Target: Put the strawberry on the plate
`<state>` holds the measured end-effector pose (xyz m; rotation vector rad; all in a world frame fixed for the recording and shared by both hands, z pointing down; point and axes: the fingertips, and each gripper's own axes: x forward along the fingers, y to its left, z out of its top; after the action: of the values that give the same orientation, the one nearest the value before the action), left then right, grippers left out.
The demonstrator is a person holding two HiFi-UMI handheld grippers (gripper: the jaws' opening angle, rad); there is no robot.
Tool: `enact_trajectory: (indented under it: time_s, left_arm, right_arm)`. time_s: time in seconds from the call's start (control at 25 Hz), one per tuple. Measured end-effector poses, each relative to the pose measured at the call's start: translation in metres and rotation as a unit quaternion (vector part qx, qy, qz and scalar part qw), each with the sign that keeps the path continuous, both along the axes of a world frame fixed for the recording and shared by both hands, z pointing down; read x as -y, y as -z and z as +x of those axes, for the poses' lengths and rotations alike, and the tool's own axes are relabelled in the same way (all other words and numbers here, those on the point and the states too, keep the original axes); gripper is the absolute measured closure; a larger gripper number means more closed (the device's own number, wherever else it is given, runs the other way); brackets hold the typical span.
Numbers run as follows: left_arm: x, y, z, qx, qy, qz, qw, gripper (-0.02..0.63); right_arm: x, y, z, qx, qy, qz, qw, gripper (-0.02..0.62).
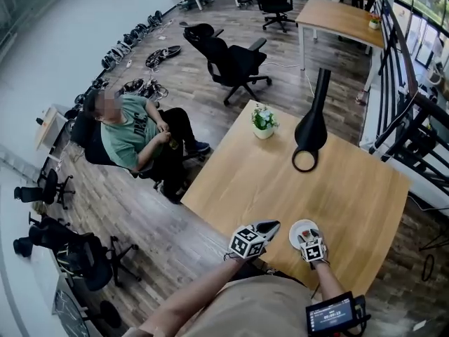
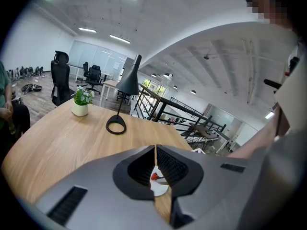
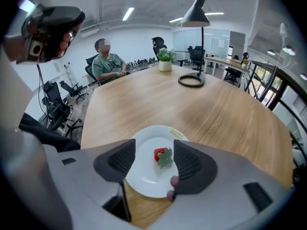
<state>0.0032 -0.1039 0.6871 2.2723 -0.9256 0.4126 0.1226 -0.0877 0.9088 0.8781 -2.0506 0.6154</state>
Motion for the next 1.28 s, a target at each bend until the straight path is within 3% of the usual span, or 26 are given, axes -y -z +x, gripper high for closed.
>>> enact_trajectory:
  time_s: [0.28,0.52,0.76,0.88,1.28]
  left_arm:
    - [0.003,0.005,-0.017,-0.009,0.022,0.008,0.9997,0.601]
    - [0.004,0.018,-0.019,-0.026,0.034,0.018,0.9989,0.601]
    - [0.006,0.037,-0.023,-0.049,0.047,0.035,0.9971,0.601]
    - [0.01,0.049,-0.023,-0.065,0.055,0.043,0.9954,0.601]
    - [0.025,0.115,-0.032,-0.134,0.066,0.082,0.9854,0.601]
  right_arm:
    - [0.022,0.059,-0.001,0.037,-0.048,0.066,0.996,0.362]
    - [0.04,0.123,0.012,0.092,-0.093,0.132,0.983,0.364]
    - [0.055,0.201,0.02,0.148,-0.131,0.201,0.959,0.369]
    - [0.061,0.241,0.026,0.172,-0.143,0.234,0.946,0.408]
    - [0.056,0.371,0.025,0.22,-0.152,0.33,0.905,0.434]
